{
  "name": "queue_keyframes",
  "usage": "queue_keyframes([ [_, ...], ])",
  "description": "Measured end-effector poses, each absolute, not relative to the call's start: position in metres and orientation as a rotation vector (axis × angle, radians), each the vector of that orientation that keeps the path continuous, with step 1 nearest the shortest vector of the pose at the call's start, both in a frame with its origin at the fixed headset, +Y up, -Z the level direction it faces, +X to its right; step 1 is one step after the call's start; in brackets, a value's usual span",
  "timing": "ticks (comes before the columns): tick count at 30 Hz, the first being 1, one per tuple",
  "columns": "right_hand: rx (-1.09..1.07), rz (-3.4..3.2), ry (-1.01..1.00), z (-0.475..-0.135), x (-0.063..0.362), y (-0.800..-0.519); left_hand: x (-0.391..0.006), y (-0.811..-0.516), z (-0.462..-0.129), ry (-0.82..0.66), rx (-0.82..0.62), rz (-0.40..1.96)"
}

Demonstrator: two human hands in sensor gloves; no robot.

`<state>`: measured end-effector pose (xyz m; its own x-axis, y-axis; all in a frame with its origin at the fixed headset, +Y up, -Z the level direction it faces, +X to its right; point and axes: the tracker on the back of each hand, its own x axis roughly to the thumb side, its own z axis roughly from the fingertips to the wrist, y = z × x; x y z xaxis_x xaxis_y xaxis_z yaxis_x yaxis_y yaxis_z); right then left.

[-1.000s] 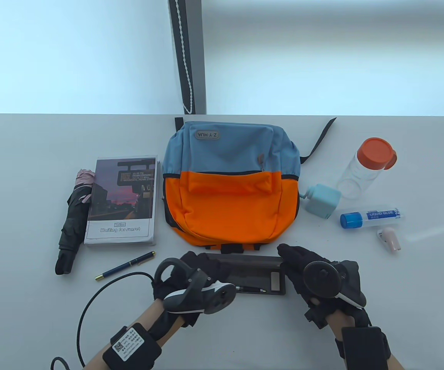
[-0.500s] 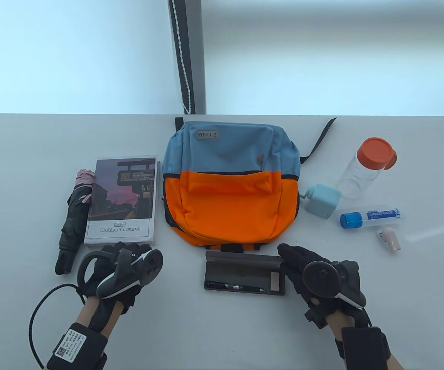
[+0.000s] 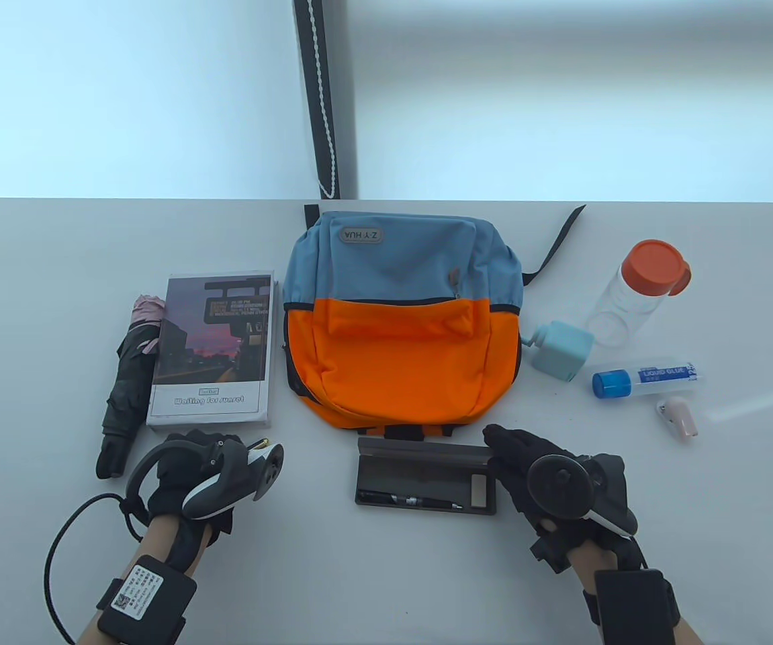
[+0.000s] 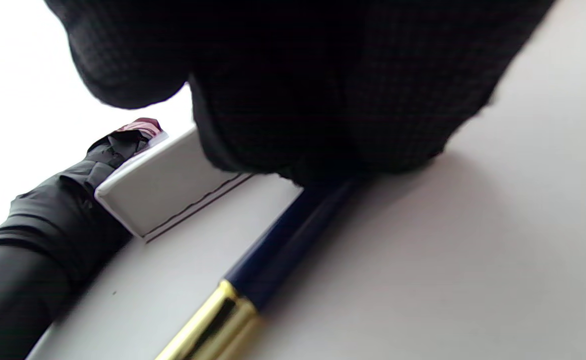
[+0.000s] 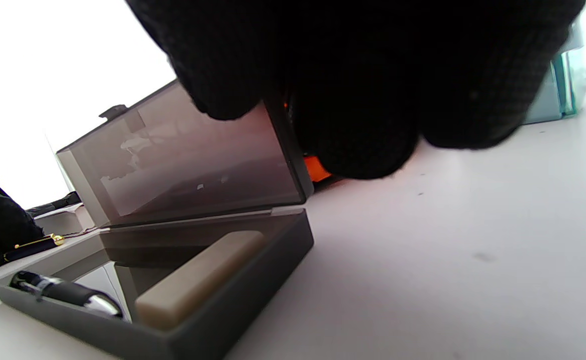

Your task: Pack school bag

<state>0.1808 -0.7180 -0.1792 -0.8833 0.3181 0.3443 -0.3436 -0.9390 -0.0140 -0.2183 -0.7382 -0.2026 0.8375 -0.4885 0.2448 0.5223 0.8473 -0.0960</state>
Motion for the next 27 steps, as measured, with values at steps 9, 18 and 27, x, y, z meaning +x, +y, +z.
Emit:
queue_keyframes([
  [9, 0.48, 2.751, -0.103, -0.18, 0.181, -0.718, -0.212, -0.74, -0.198, -0.238, -0.129, -0.552],
  [18, 0.483, 2.75, -0.105, -0.179, 0.18, -0.718, -0.156, -0.659, -0.163, -0.437, 0.059, -0.229],
  [27, 0.494, 2.757, -0.106, -0.178, 0.18, -0.718, -0.102, -0.648, -0.165, -0.635, 0.092, 0.12],
])
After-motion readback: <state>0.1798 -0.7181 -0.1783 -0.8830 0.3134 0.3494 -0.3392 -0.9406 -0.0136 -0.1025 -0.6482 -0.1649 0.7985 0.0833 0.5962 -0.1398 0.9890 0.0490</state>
